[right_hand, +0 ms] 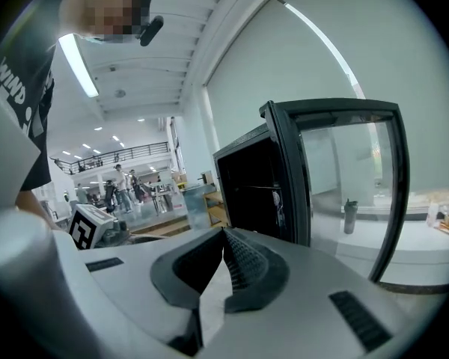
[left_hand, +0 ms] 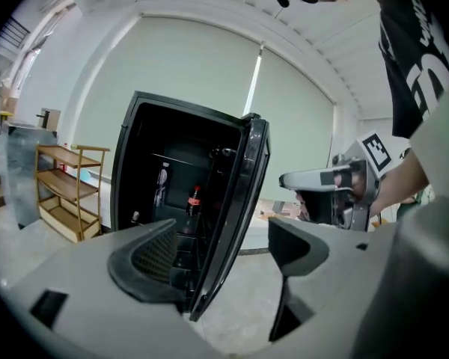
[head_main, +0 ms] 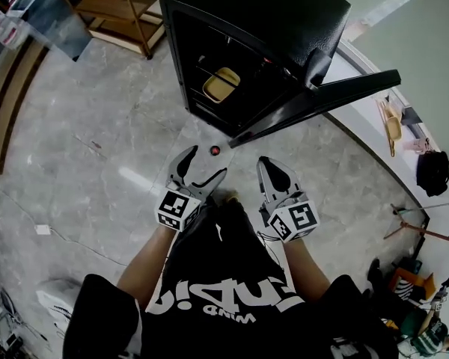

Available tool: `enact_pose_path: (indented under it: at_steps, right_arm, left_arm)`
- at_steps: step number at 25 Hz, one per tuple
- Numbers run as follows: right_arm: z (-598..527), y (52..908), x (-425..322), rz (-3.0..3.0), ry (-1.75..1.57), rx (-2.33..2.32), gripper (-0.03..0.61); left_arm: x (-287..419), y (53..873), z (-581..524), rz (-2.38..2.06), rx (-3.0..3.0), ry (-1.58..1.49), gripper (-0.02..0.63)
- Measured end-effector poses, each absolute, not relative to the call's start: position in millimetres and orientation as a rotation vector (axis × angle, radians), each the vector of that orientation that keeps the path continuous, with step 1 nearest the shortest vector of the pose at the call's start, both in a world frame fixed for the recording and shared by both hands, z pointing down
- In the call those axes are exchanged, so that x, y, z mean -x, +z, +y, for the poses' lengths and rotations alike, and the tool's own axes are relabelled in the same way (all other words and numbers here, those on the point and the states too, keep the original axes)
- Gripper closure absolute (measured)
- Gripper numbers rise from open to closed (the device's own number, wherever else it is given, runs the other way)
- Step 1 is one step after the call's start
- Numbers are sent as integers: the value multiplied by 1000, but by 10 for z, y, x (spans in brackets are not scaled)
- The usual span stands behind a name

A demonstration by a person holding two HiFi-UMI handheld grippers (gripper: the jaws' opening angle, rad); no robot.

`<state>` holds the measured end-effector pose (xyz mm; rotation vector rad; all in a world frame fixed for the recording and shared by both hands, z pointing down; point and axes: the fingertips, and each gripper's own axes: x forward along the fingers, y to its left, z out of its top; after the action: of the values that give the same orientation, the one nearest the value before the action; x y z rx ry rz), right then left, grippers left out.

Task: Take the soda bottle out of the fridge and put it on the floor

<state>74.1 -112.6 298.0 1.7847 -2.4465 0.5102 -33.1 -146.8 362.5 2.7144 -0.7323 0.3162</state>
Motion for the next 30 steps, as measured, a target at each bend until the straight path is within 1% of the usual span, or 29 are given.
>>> enact_pose_path:
  at_steps: [1, 2, 3, 4, 6, 7, 8, 19, 30]
  right_arm:
    - [-1125, 2964, -736, -2453, 513, -1776, 555]
    - [-1122, 2948, -730, -2460, 518, -1769, 555]
    - [-1116, 2932, -726, -2466, 521, -1759, 555]
    - [-1114, 2910, -725, -2473, 519, -1747, 555]
    - [-1122, 2853, -737, -2487, 502, -1723, 555]
    - [-1124, 2826, -750, -2490, 494, -1717, 555]
    - [-1124, 2801, -768, -2491, 488, -1716, 555]
    - [-1028, 2554, -1133, -2448, 427, -1788, 555]
    - [-961, 2471, -1274, -2403, 372, -1838, 555]
  left_arm:
    - [324, 3563, -1459, -737, -2713, 316, 255]
    - [323, 3500, -1450, -745, -2716, 319, 318]
    - [324, 3435, -1439, -757, -2720, 321, 364]
    - [322, 3359, -1432, -774, -2725, 314, 399]
    - [309, 3202, -1436, -815, -2733, 298, 522]
    - [303, 3147, -1435, -833, -2734, 299, 572]
    - [296, 3109, -1430, -844, -2730, 300, 602]
    - [278, 2582, -1405, -848, -2754, 243, 607]
    - [503, 2476, -1375, -980, -2736, 205, 606]
